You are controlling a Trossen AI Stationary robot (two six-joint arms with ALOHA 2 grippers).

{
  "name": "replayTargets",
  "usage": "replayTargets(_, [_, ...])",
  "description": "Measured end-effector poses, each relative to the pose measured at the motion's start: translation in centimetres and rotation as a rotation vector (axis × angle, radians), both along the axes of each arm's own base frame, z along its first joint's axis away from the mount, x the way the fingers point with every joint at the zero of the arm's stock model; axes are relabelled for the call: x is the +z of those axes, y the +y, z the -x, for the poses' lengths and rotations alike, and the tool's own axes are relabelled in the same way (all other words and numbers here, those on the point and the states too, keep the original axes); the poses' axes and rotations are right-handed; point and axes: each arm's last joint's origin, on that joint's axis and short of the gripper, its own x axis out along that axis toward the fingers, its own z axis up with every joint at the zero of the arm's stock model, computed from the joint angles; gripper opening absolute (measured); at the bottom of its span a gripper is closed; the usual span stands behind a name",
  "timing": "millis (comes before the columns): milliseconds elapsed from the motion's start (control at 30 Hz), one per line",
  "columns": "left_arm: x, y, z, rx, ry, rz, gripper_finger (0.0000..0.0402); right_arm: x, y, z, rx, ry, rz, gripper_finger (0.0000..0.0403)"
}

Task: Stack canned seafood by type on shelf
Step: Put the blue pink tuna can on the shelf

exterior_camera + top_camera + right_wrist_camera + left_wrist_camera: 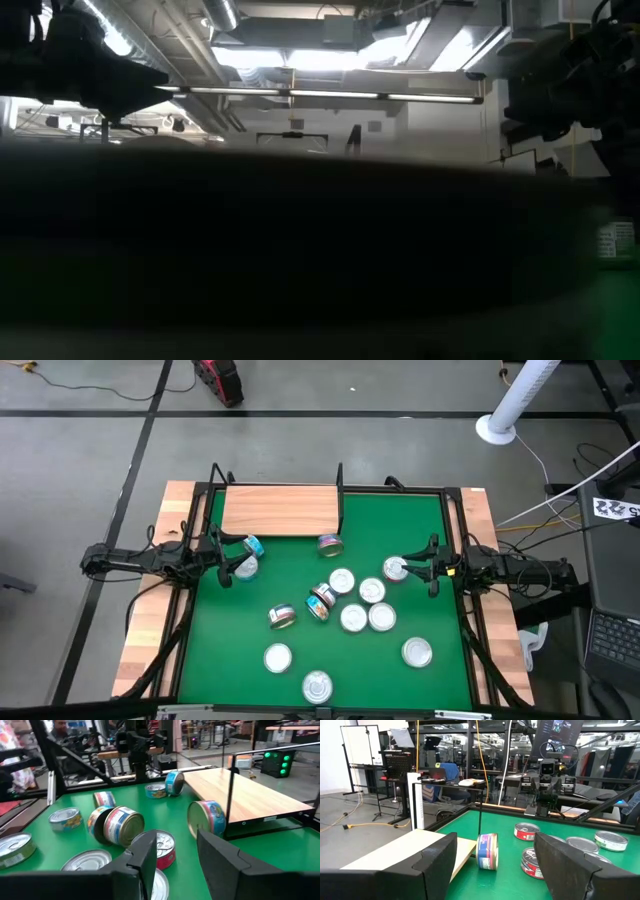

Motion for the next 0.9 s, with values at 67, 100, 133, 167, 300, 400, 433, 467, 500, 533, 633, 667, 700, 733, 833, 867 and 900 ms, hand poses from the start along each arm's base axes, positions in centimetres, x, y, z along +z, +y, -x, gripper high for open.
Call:
replayTargets(67, [0.00, 0.00, 0.00, 0.000, 0.000, 0.000, 0.0260, 0.10, -0.06, -0.02, -0.022, -0.018, -0.029, 0.0140])
replayTargets(100, [0.01, 0.00, 0.00, 0.000, -0.001, 0.000, 0.0260, 0.16, -0.09, -0.03, -0.036, -0.030, -0.045, 0.0140])
replayTargets(133, [0.01, 0.00, 0.00, 0.000, -0.001, 0.001, 0.0260, 0.21, -0.12, -0.04, -0.047, -0.040, -0.062, 0.0140])
replayTargets(167, [0.01, 0.00, 0.00, 0.000, -0.001, 0.001, 0.0260, 0.28, -0.14, -0.04, -0.054, -0.049, -0.073, 0.0140])
replayTargets(300, [-0.01, 0.00, 0.00, -0.001, 0.000, 0.001, 0.0260, 0.39, -0.25, -0.02, -0.097, -0.070, -0.124, 0.0140])
replayTargets(400, [0.00, 0.00, 0.00, -0.001, 0.000, 0.001, 0.0260, 0.39, -0.36, -0.02, -0.137, -0.078, -0.155, 0.0140])
replayTargets(433, [0.01, 0.00, 0.00, 0.000, -0.001, 0.001, 0.0260, 0.39, -0.39, -0.01, -0.148, -0.080, -0.160, 0.0140])
replayTargets(467, [0.01, 0.00, 0.00, 0.000, -0.001, 0.001, 0.0260, 0.41, -0.41, 0.00, -0.157, -0.082, -0.162, 0.0140])
replayTargets(500, [0.00, 0.00, 0.00, -0.001, 0.000, 0.001, 0.0260, 0.43, -0.43, 0.00, -0.162, -0.083, -0.163, 0.0140])
replayTargets(533, [0.01, 0.00, 0.00, -0.001, -0.001, 0.001, 0.0260, 0.44, -0.44, 0.01, -0.167, -0.085, -0.163, 0.0141])
replayTargets(633, [0.01, 0.00, 0.00, 0.000, -0.001, 0.001, 0.0260, 0.45, -0.48, 0.02, -0.182, -0.092, -0.193, 0.0151])
replayTargets(667, [0.01, 0.00, 0.00, 0.000, -0.001, 0.001, 0.0260, 0.45, -0.50, 0.00, -0.192, -0.094, -0.210, 0.0160])
replayTargets(700, [0.00, 0.00, 0.00, -0.001, -0.001, 0.001, 0.0260, 0.46, -0.52, -0.01, -0.199, -0.095, -0.218, 0.0171])
replayTargets(733, [0.01, 0.00, 0.00, 0.000, -0.001, 0.001, 0.0260, 0.43, -0.53, -0.03, -0.204, -0.093, -0.226, 0.0185])
replayTargets(833, [0.00, 0.00, 0.00, 0.000, -0.001, 0.001, 0.0260, 0.32, -0.58, -0.15, -0.224, -0.080, -0.225, 0.0232])
replayTargets(867, [0.00, 0.00, 0.00, 0.000, -0.001, 0.001, 0.0260, 0.30, -0.61, -0.19, -0.236, -0.077, -0.223, 0.0248])
replayTargets(900, [0.00, 0.00, 0.00, -0.001, -0.001, 0.001, 0.0260, 0.25, -0.62, -0.23, -0.241, -0.070, -0.218, 0.0263])
